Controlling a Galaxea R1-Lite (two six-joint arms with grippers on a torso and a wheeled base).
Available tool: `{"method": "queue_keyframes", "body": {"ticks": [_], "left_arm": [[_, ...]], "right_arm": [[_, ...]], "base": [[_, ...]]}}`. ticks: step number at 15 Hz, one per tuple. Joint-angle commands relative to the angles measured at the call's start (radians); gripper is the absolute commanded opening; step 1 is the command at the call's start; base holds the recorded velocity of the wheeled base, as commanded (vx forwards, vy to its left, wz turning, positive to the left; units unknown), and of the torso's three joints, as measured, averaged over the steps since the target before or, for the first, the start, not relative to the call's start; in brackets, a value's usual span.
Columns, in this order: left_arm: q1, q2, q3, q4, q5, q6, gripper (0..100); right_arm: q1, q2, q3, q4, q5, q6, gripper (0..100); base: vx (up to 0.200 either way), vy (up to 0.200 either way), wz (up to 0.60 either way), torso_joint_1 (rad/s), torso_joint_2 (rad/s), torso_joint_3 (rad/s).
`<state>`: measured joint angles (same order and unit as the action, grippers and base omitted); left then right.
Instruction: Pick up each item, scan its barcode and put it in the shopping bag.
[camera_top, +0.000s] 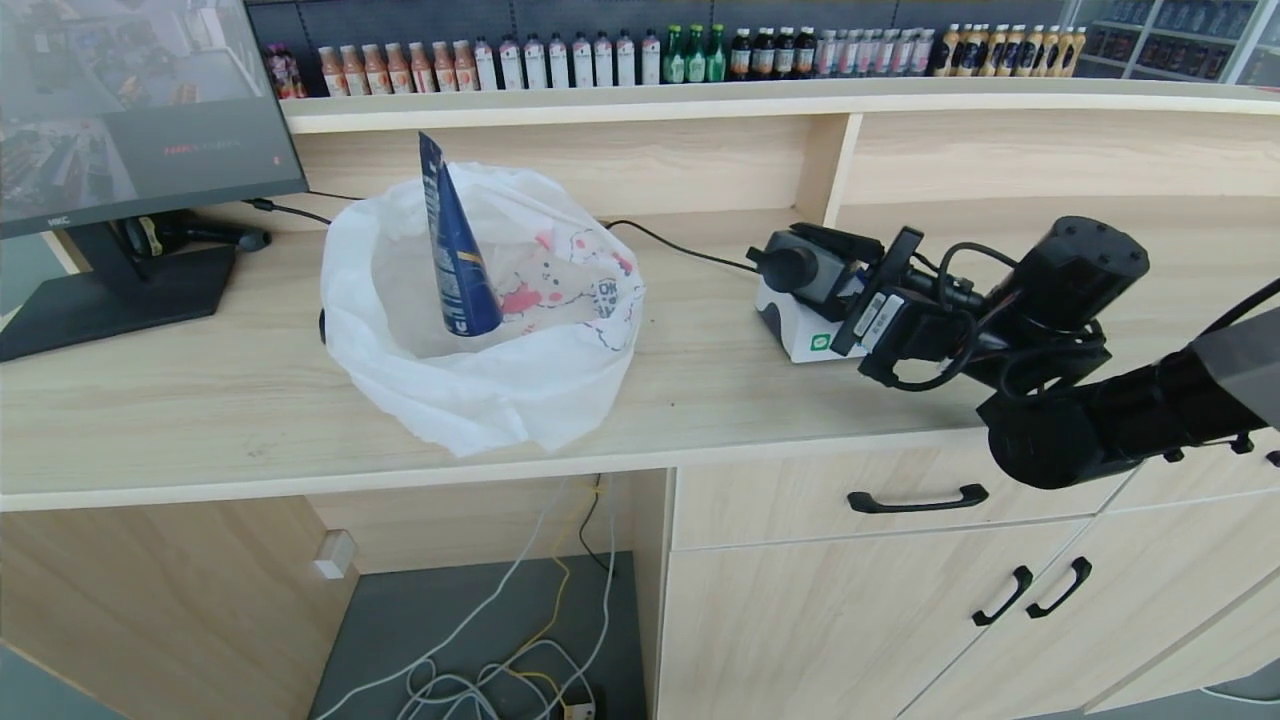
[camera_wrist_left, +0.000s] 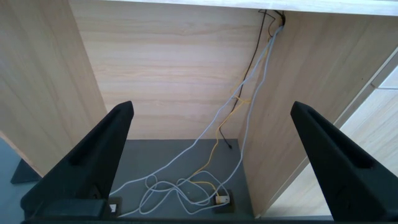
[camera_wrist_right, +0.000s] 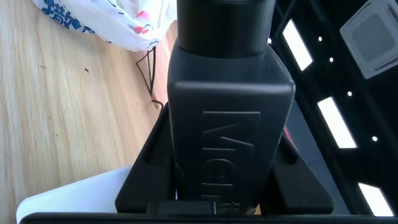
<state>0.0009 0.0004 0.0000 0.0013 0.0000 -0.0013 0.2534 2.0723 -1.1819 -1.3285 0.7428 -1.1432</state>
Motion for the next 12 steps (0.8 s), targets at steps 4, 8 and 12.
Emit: {"method": "queue_keyframes", "body": {"ticks": [4, 8, 12], "left_arm": [[0.001, 0.0, 0.0, 0.0, 0.0, 0.0, 100], [0.001, 0.0, 0.0, 0.0, 0.0, 0.0, 100], [-0.001, 0.0, 0.0, 0.0, 0.0, 0.0, 100]], "right_arm": [[0.02, -0.124, 0.004, -0.014, -0.014, 0.111, 0], [0.029, -0.281, 0.127, -0.015, -0.1, 0.289, 0], [0.053, -0.38, 0.338, -0.092, -0.237, 0.537, 0]], "base": [[0.0, 0.0, 0.0, 0.0, 0.0, 0.0], [0.0, 0.0, 0.0, 0.0, 0.0, 0.0], [0.0, 0.0, 0.0, 0.0, 0.0, 0.0]]}}
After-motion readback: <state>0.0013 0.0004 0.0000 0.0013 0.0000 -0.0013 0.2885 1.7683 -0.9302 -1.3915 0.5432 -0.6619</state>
